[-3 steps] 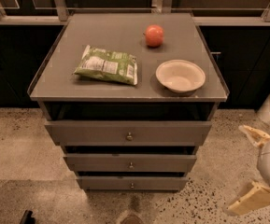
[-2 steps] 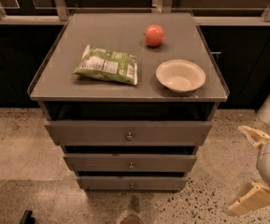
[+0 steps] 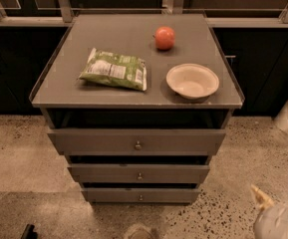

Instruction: Open bottom drawer

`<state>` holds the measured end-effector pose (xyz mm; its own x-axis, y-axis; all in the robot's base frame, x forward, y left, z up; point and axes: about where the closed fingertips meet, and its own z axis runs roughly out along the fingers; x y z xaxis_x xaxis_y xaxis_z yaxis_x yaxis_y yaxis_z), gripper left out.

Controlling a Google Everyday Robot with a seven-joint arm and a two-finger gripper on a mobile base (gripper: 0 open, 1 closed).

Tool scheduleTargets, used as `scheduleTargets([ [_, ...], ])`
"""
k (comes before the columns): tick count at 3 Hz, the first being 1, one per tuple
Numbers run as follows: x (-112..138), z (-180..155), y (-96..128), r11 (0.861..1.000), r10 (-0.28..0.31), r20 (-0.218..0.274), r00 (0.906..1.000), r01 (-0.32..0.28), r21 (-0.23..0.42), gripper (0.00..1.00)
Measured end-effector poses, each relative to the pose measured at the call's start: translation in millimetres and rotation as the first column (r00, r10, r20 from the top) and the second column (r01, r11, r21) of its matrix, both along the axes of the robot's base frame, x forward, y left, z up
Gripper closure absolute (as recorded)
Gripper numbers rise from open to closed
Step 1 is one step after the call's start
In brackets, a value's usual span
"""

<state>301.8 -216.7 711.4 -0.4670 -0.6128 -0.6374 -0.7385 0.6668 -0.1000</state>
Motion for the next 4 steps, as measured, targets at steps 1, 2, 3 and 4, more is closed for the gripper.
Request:
scheduleTargets([
  [1,-15.1,-93.3,24.0,0.992,-0.055,-0.093,0.9941,0.065,0.112,0.0],
  [2,-1.4,-159.8,52.0,0.98,-0.069,-0.141,0.9876,0.094,0.175,0.0],
  [3,27.7,-208.3,67.0,0.978,-0.075,-0.158,0.9847,0.103,0.183,0.0],
  [4,84.5,-265.1,85.9,0.982,-0.043,-0.174,0.9839,0.073,0.172,0.0],
])
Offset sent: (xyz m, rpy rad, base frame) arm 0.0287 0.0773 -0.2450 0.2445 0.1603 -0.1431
